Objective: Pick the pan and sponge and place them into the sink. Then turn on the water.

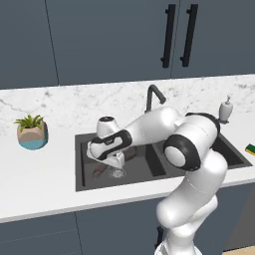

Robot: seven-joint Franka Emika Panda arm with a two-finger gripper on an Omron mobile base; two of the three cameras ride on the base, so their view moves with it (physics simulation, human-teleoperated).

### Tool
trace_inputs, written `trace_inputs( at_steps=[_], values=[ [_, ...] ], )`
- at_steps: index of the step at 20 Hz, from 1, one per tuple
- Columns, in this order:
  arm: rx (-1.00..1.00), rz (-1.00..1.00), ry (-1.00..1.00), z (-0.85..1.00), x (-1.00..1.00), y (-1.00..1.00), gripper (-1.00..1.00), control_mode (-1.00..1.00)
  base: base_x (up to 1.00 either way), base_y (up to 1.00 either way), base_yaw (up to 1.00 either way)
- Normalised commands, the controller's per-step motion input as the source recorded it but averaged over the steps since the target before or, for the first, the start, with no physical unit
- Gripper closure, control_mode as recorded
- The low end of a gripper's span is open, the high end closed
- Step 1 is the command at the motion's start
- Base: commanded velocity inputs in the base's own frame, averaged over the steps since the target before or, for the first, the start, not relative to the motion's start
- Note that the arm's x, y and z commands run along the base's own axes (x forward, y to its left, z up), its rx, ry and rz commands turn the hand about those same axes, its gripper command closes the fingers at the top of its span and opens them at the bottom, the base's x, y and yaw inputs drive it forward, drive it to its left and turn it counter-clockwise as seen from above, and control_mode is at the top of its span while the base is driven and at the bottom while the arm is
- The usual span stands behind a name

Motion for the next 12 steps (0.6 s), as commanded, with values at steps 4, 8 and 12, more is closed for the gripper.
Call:
trace_inputs(
  at_steps=[4, 8, 12],
  values=[
    [0.0, -0.18, 0.06, -0.1, 0.34, -0.28, 1.0, -1.0, 0.0, 0.0, 0.0],
    [0.0, -0.27, 0.03, -0.08, 0.34, 0.0, 1.0, -1.0, 0.0, 0.0, 0.0],
    [0.0, -0.24, 0.0, -0.24, 0.44, -0.09, 1.0, -1.0, 0.0, 0.0, 0.0]
  ],
)
